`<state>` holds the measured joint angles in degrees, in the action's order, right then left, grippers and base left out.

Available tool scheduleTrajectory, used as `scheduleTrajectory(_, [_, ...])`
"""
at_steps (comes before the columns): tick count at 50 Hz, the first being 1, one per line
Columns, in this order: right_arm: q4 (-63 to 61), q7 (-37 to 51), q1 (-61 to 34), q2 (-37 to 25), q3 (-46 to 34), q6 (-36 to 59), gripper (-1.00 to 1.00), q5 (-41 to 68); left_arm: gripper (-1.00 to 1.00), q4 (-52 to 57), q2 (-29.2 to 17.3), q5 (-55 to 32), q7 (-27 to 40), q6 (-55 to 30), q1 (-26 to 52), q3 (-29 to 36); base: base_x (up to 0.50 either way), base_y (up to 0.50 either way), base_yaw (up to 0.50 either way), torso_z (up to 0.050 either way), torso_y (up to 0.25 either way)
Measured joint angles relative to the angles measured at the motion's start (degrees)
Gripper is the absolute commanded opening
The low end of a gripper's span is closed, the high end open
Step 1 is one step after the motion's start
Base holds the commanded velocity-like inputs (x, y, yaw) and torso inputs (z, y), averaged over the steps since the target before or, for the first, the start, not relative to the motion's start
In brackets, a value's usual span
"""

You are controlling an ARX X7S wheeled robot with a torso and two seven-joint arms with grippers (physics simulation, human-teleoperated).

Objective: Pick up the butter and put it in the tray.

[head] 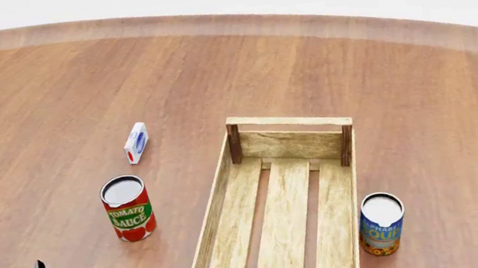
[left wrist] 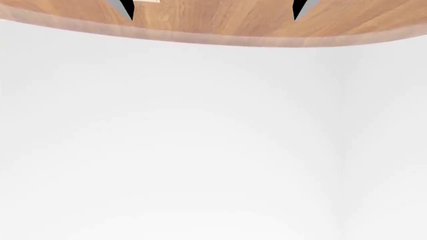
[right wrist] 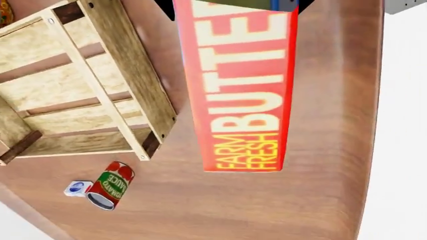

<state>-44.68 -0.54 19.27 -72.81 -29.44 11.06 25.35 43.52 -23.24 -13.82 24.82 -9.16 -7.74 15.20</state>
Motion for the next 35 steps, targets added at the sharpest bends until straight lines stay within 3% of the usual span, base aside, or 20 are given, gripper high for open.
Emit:
scheduleTrajectory(18, [-1.96,16.74,11.58,-11.04,1.56,-15.89,-1.00,-0.96,1.00,0.53,-0.33,-0.04,0.39,-0.25,-0.05,0.28,0.00,0.00,0.00,0.000,0.001])
scheduleTrajectory(28, [-0.28,20.14,11.35,-9.40,3.10,-20.02,-1.00,0.67,1.00,0.48,-0.47,-0.16,0.55,-0.13,0.02,0.29,0.00,0.00,0.00,0.000,0.001])
scheduleTrajectory(35, [0.20,20.30,7.12,-4.63,3.45,-18.84,-1.00,1.60,1.00,0.54,-0.57,-0.25,0.68,-0.11,0.03,0.29,0.00,0.00,0.00,0.000,0.000])
